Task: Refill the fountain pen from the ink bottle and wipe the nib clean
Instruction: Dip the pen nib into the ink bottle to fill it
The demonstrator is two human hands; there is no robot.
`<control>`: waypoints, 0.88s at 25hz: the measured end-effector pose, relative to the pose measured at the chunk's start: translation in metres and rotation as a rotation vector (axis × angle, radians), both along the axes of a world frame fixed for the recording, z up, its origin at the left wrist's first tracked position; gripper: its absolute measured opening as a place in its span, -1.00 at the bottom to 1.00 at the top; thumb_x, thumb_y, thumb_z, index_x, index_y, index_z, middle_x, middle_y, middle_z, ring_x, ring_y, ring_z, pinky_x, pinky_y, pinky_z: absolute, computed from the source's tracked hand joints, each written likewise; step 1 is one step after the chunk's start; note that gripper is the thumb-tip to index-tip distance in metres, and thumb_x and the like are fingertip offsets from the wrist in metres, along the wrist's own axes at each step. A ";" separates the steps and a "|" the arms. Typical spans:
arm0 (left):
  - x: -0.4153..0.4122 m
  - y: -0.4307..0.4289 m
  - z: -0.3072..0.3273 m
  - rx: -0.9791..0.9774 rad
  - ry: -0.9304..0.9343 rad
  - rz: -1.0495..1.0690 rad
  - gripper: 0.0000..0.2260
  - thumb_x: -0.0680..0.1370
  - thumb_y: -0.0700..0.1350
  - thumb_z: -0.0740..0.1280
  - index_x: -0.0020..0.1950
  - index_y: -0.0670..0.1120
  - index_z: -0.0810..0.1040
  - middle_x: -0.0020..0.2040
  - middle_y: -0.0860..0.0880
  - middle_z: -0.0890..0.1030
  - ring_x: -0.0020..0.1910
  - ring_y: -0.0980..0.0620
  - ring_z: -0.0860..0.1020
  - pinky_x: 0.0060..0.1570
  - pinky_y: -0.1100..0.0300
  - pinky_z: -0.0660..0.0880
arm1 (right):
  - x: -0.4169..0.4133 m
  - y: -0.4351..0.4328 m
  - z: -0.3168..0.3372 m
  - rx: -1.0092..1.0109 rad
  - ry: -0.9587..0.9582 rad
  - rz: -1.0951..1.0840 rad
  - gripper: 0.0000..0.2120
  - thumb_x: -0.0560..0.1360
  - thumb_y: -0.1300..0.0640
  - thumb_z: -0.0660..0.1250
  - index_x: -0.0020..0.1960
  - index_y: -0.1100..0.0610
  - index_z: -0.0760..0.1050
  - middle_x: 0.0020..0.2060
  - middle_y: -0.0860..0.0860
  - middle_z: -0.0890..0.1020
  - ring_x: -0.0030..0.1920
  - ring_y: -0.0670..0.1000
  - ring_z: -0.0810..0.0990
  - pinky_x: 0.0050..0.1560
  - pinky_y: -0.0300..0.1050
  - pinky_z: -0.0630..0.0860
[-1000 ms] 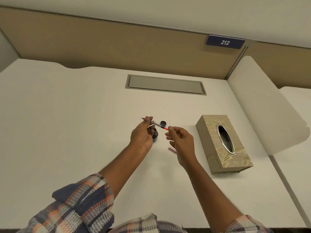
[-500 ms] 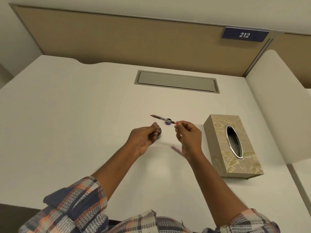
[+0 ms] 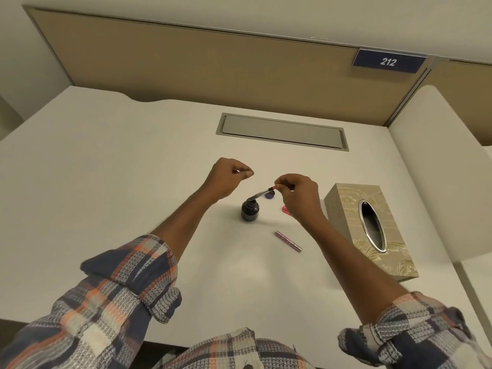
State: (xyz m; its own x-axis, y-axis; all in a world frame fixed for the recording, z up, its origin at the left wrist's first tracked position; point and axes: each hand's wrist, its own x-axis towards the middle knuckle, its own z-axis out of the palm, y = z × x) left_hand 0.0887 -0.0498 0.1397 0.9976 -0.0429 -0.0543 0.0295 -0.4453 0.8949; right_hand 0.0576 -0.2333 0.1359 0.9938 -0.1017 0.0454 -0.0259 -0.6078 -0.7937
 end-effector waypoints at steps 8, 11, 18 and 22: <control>0.007 0.004 -0.002 -0.073 0.025 -0.112 -0.86 0.51 -0.20 0.35 0.01 -0.19 0.66 -0.05 -0.02 0.66 -0.10 0.25 0.55 -0.20 0.60 0.39 | 0.013 0.011 0.023 -0.238 -0.041 0.117 -0.83 0.50 0.36 0.32 0.02 0.27 0.65 -0.04 0.17 0.67 -0.08 0.11 0.63 -0.10 -0.22 0.43; 0.010 0.012 -0.004 -0.112 0.019 -0.084 -0.86 0.51 -0.19 0.35 0.01 -0.18 0.66 -0.02 -0.05 0.67 -0.10 0.22 0.56 -0.17 0.52 0.41 | 0.016 0.012 0.029 -0.264 -0.015 0.108 -0.84 0.52 0.33 0.30 0.02 0.25 0.64 -0.04 0.14 0.65 -0.29 -0.02 0.57 -0.14 -0.15 0.50; 0.012 0.010 -0.009 -0.138 0.050 -0.151 -0.87 0.47 -0.23 0.39 -0.01 -0.18 0.67 -0.06 -0.08 0.67 -0.06 0.06 0.58 0.01 0.30 0.48 | 0.023 0.023 0.022 -0.408 0.001 0.201 -0.78 0.46 0.42 0.31 0.01 0.22 0.65 -0.09 0.13 0.69 -0.08 0.11 0.65 -0.07 -0.10 0.56; 0.012 0.010 -0.017 -0.168 0.079 -0.169 -0.88 0.46 -0.24 0.40 -0.03 -0.18 0.67 -0.10 -0.08 0.67 -0.04 0.02 0.59 0.05 0.18 0.50 | 0.028 0.030 0.018 -0.469 0.021 0.243 -0.78 0.48 0.38 0.27 0.00 0.19 0.63 -0.11 0.09 0.71 -0.06 0.11 0.65 -0.02 0.04 0.60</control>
